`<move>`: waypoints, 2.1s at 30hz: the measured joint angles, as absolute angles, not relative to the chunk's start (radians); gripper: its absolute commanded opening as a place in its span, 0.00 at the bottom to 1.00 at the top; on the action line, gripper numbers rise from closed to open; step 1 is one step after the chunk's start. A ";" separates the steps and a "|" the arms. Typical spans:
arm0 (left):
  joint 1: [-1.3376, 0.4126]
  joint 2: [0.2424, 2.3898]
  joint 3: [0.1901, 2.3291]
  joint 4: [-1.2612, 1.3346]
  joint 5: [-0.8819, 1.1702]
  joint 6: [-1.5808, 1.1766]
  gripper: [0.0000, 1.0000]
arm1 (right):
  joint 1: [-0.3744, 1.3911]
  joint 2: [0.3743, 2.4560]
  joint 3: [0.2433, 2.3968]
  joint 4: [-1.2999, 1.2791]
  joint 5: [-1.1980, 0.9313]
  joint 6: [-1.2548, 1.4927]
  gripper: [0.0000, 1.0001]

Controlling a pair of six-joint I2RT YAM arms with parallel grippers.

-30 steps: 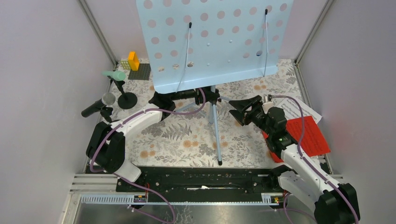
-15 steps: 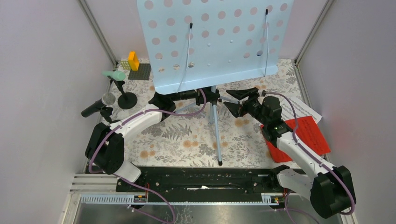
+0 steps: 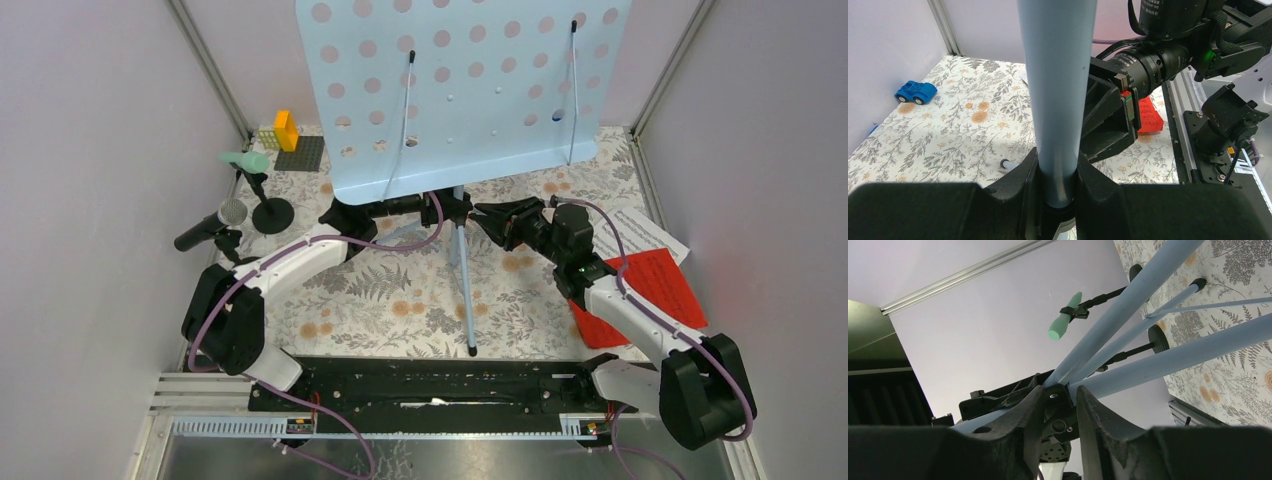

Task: Pack up the instrument practice props

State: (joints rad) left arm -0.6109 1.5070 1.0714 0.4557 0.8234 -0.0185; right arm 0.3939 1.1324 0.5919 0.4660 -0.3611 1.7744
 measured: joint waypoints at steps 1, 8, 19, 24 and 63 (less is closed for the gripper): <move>-0.611 1.507 1.071 0.454 0.822 -0.018 0.00 | 0.397 1.136 0.592 0.468 -0.361 1.775 0.36; -0.611 1.505 1.071 0.447 0.818 -0.017 0.00 | 0.406 1.149 0.591 0.476 -0.358 1.774 0.28; -0.614 1.504 1.081 0.426 0.814 -0.003 0.00 | 0.440 1.156 0.592 0.529 -0.380 1.787 0.43; -0.614 1.501 1.082 0.414 0.810 0.001 0.00 | 0.441 1.157 0.593 0.527 -0.379 1.795 0.22; -0.635 1.498 1.093 0.384 0.789 0.015 0.00 | 0.446 1.043 0.514 0.529 -0.311 1.771 0.46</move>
State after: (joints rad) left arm -0.6346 1.4979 1.0935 0.3840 0.7887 0.0154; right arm 0.4458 1.0431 0.5144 0.5289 -0.3107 1.7706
